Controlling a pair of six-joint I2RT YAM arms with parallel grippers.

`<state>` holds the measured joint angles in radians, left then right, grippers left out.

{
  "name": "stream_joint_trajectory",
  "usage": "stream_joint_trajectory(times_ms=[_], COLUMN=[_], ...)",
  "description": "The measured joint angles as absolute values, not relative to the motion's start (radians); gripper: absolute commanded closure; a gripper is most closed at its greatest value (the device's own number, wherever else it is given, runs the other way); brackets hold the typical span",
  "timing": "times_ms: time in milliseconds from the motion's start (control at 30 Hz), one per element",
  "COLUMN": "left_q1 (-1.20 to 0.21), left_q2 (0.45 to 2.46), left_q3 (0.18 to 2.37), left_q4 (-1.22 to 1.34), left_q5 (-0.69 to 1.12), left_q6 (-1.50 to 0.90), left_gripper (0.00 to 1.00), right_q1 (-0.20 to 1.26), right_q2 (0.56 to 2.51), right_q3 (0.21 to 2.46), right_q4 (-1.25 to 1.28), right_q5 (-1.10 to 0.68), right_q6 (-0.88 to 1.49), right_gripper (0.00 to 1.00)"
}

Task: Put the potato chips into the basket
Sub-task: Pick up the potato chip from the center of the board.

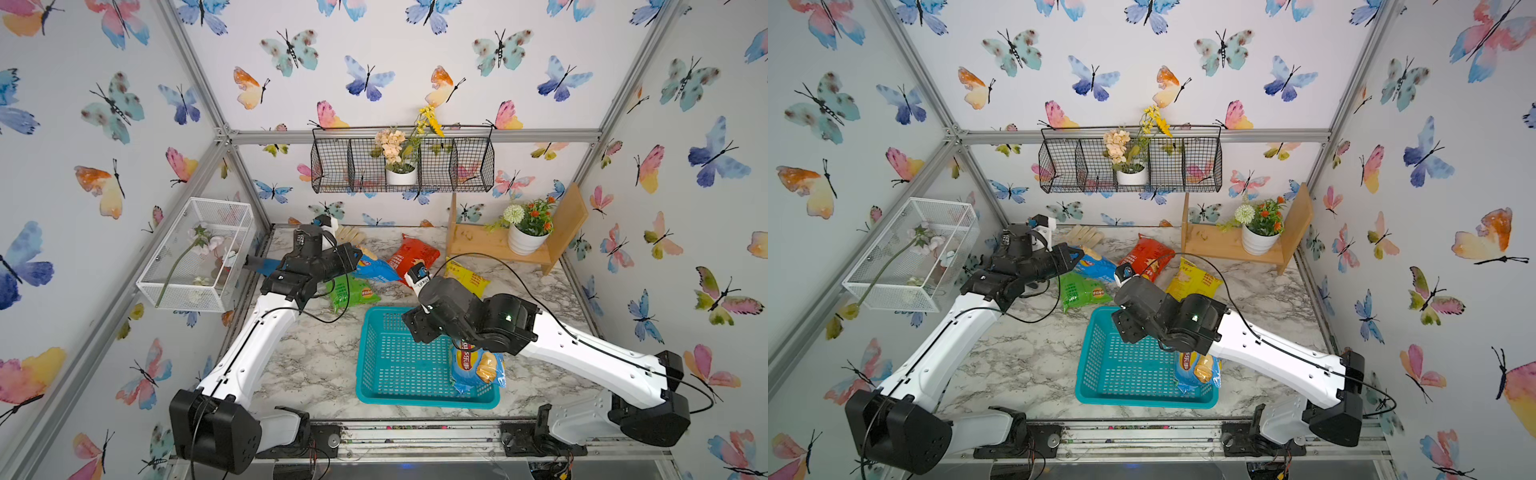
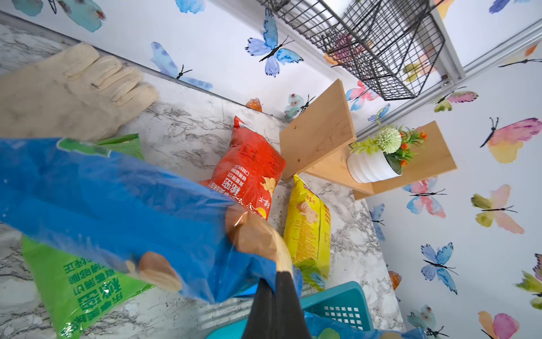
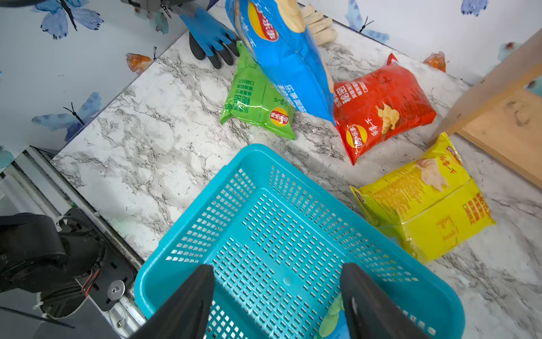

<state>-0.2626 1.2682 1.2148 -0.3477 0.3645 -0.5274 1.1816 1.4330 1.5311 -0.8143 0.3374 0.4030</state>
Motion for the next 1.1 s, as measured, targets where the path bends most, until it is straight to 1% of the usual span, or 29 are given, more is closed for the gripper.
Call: stream_joint_trajectory(times_ms=[300, 467, 767, 1100], left_q1=[-0.263, -0.263, -0.263, -0.263], left_q2=[1.194, 1.154, 1.148, 1.102], left_q3=[1.263, 1.276, 1.308, 1.333], left_q4=[-0.458, -0.497, -0.6, -0.641], left_q5=[0.423, 0.509, 0.697, 0.805], left_q6=[-0.549, -0.57, -0.588, -0.622], left_gripper=[1.0, 1.0, 1.0, 1.0], right_q1=[1.182, 1.182, 1.182, 1.182], right_q2=[1.484, 1.495, 1.502, 1.502], right_q3=[1.652, 1.688, 1.708, 1.714], right_q4=[-0.815, -0.815, -0.819, -0.829], right_q5=[0.34, 0.34, 0.34, 0.314], right_q6=[0.293, 0.244, 0.188, 0.17], right_gripper=[0.32, 0.36, 0.38, 0.43])
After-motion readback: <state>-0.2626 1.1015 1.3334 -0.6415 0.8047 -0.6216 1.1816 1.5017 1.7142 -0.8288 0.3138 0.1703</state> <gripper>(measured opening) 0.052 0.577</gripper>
